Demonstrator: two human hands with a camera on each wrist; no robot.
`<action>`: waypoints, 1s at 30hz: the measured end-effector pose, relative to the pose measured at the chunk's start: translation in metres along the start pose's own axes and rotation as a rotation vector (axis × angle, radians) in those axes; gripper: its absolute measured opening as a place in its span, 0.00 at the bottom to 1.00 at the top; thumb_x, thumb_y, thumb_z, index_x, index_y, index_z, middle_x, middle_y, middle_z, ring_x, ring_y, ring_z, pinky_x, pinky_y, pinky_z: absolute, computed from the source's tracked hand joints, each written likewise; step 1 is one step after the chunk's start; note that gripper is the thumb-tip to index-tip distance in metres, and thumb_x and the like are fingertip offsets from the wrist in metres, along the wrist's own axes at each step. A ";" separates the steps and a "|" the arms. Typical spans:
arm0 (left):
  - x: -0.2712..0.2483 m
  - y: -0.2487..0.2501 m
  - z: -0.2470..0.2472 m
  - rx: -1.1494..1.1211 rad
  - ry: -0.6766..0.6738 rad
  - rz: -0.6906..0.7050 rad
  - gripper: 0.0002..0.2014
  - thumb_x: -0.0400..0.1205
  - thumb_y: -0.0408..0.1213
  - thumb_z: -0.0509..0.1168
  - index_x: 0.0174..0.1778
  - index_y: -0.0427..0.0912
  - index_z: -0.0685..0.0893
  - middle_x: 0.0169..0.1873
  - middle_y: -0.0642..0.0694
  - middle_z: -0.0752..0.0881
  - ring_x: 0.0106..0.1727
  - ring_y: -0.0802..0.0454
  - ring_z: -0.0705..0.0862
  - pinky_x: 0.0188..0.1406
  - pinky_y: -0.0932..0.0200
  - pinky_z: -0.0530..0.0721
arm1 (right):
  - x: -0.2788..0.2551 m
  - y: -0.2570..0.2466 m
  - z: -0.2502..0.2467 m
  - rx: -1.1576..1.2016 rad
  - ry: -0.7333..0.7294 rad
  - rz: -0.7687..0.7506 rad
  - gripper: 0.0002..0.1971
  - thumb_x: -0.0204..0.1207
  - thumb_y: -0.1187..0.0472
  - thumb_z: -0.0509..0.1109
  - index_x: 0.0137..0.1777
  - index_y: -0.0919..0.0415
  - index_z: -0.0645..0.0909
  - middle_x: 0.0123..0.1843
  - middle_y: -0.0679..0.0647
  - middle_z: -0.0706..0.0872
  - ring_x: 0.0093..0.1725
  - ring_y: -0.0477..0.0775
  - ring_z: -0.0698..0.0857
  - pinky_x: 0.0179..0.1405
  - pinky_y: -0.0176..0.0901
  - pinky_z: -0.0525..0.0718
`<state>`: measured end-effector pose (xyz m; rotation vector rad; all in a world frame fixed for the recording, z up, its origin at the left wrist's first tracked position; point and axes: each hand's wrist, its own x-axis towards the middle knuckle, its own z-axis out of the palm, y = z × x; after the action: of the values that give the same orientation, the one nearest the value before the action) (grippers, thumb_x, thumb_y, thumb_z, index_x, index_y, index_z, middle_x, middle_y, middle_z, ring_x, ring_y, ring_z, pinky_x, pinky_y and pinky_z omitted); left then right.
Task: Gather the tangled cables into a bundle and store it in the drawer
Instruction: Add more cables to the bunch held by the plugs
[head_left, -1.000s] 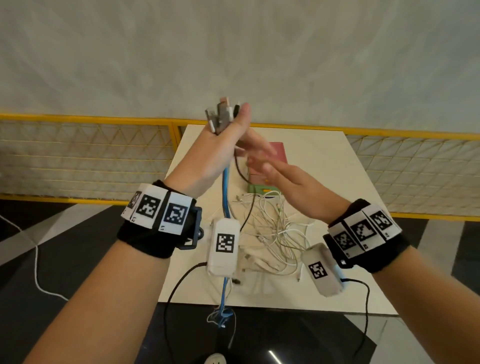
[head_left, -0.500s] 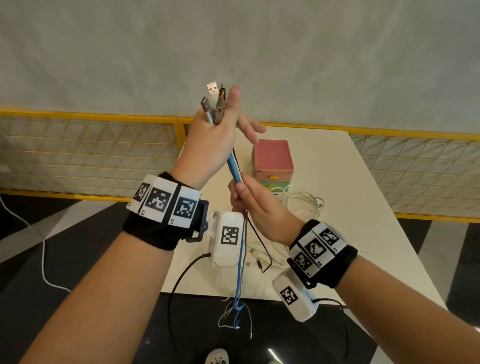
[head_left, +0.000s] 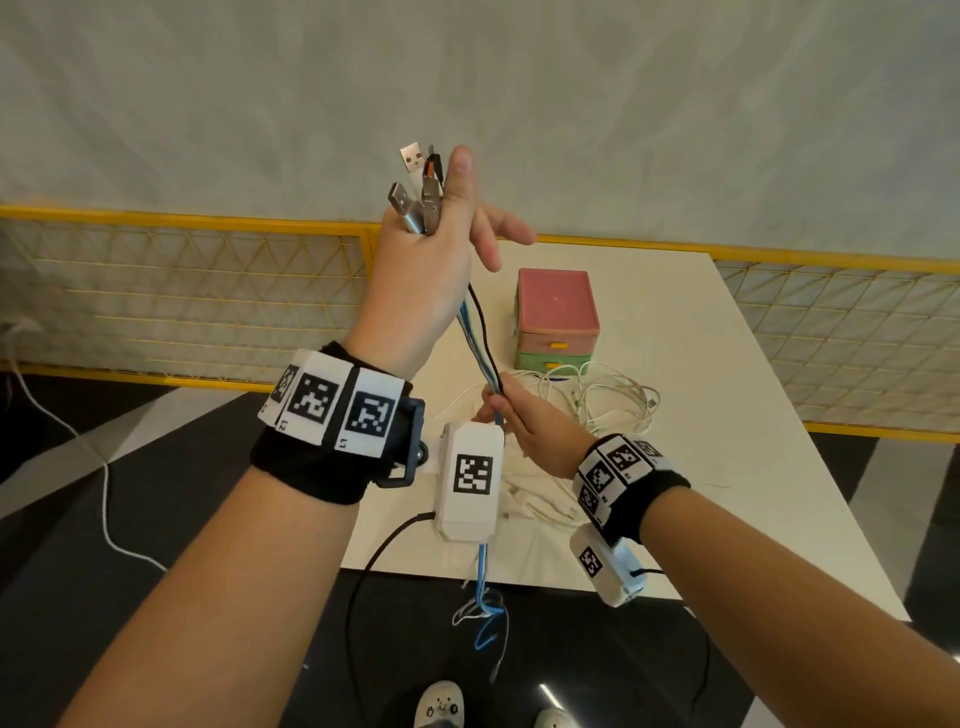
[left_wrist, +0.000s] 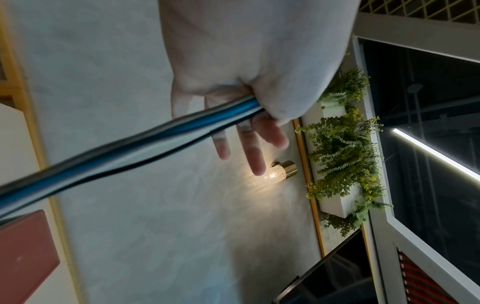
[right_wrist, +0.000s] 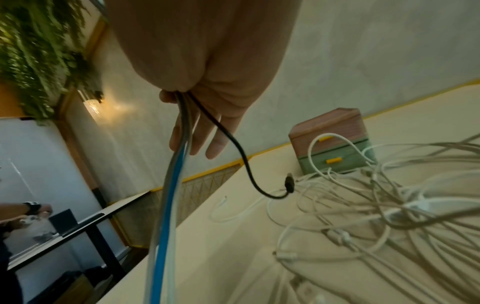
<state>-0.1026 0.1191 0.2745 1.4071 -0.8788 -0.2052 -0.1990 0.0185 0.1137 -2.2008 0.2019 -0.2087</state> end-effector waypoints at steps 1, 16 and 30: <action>0.001 0.000 -0.002 -0.014 0.011 0.011 0.34 0.91 0.48 0.48 0.17 0.41 0.72 0.32 0.50 0.92 0.44 0.58 0.90 0.63 0.57 0.75 | -0.002 0.002 0.002 -0.003 -0.010 0.017 0.11 0.88 0.61 0.47 0.50 0.64 0.68 0.39 0.43 0.79 0.39 0.35 0.80 0.44 0.32 0.76; -0.036 -0.043 0.003 -0.102 -0.288 -0.420 0.28 0.89 0.50 0.54 0.28 0.37 0.83 0.32 0.38 0.86 0.17 0.54 0.71 0.19 0.62 0.70 | -0.035 0.034 0.028 -0.348 -0.503 0.341 0.33 0.71 0.75 0.64 0.77 0.58 0.65 0.70 0.61 0.67 0.65 0.63 0.76 0.65 0.55 0.78; -0.055 -0.111 0.017 -0.083 -0.211 -0.637 0.32 0.88 0.55 0.54 0.21 0.40 0.75 0.14 0.52 0.64 0.16 0.56 0.58 0.19 0.63 0.55 | -0.063 0.099 0.042 -0.635 -0.285 0.622 0.11 0.80 0.61 0.63 0.60 0.65 0.77 0.62 0.61 0.80 0.60 0.63 0.81 0.59 0.50 0.80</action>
<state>-0.1109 0.1172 0.1499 1.5704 -0.5559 -0.8756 -0.2575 0.0060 0.0044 -2.6154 0.8669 0.5862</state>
